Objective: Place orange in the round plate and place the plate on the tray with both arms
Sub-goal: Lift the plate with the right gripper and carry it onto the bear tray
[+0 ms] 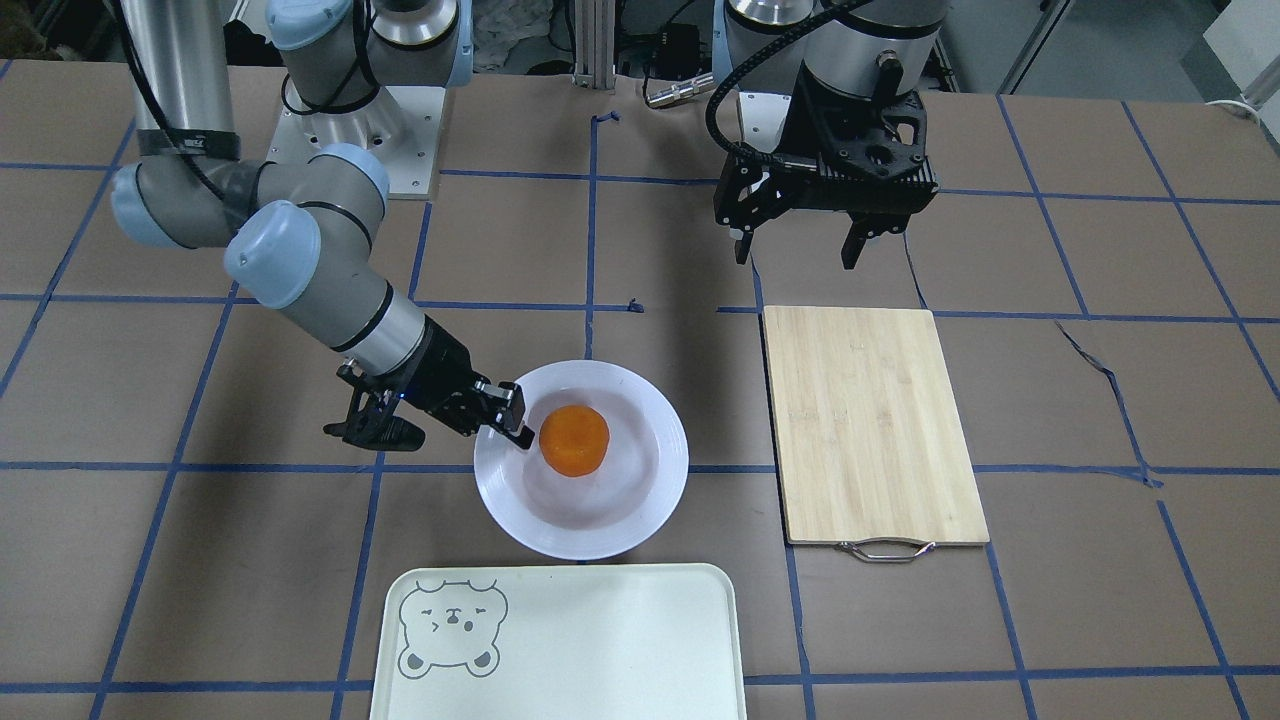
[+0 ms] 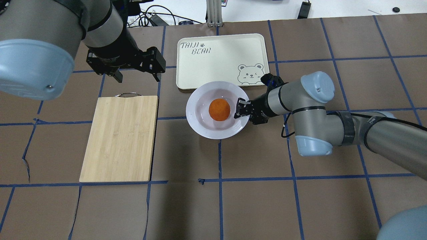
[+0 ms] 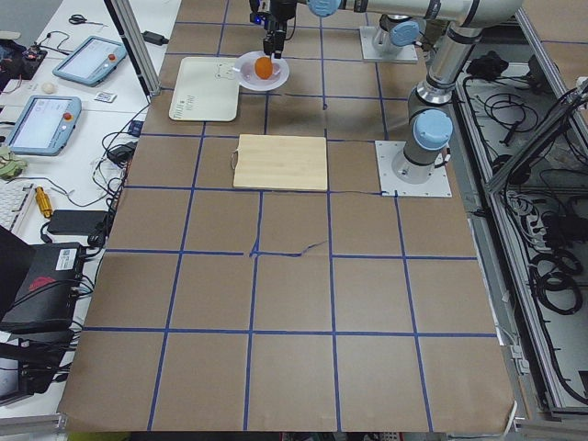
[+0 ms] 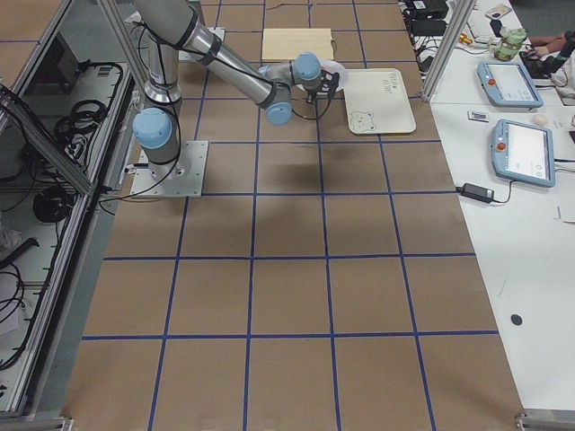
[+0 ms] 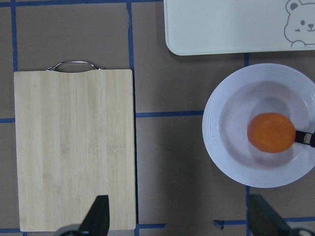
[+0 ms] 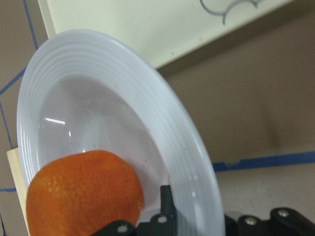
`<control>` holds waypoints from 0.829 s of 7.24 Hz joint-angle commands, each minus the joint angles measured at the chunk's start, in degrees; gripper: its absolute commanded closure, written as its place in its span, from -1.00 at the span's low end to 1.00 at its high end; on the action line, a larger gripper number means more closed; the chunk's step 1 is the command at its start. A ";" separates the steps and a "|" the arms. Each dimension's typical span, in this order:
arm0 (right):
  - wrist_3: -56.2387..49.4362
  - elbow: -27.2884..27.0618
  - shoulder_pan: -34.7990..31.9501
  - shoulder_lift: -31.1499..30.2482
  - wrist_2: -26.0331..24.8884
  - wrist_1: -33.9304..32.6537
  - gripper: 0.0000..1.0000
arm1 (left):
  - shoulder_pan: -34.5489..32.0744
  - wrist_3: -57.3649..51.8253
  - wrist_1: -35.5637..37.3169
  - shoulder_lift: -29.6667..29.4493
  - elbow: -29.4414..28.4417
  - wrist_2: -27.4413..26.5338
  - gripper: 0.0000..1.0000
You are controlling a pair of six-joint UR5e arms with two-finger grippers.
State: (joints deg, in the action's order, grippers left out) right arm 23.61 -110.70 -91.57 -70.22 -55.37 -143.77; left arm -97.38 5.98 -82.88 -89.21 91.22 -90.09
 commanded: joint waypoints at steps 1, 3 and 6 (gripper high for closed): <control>-0.59 17.37 0.07 9.52 -0.36 6.48 0.98 | 0.00 0.00 0.00 0.00 -0.07 0.00 -1.00; -0.68 27.25 0.07 18.68 0.08 6.49 0.98 | 0.00 0.00 0.00 0.00 -0.07 0.00 -1.00; -0.85 31.77 0.16 25.38 -0.53 6.40 0.97 | 0.00 0.00 0.00 0.00 -0.07 0.00 -1.00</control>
State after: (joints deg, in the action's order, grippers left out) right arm 22.81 -79.95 -91.45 -47.30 -55.80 -137.31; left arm -97.38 5.98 -82.88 -89.21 91.17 -90.09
